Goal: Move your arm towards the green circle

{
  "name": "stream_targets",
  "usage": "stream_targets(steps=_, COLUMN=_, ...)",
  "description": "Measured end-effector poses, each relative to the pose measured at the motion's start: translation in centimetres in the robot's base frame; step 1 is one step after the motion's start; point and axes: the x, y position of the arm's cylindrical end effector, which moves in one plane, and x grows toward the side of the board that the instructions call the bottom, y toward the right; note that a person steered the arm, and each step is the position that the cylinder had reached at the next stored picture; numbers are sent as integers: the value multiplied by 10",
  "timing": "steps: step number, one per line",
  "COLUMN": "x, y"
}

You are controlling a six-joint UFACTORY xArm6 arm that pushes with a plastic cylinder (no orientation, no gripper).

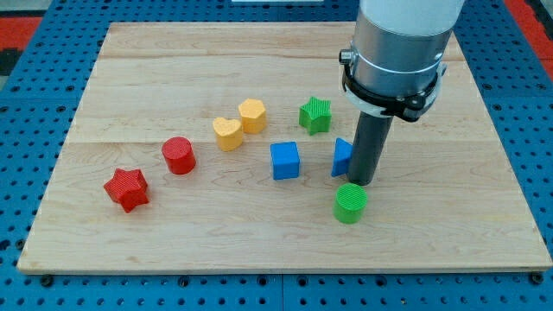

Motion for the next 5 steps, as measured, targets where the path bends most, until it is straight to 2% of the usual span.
stream_targets(steps=1, x=4, y=24)
stream_targets(steps=2, x=58, y=57)
stream_targets(steps=3, x=98, y=40)
stream_targets(steps=5, x=99, y=-68)
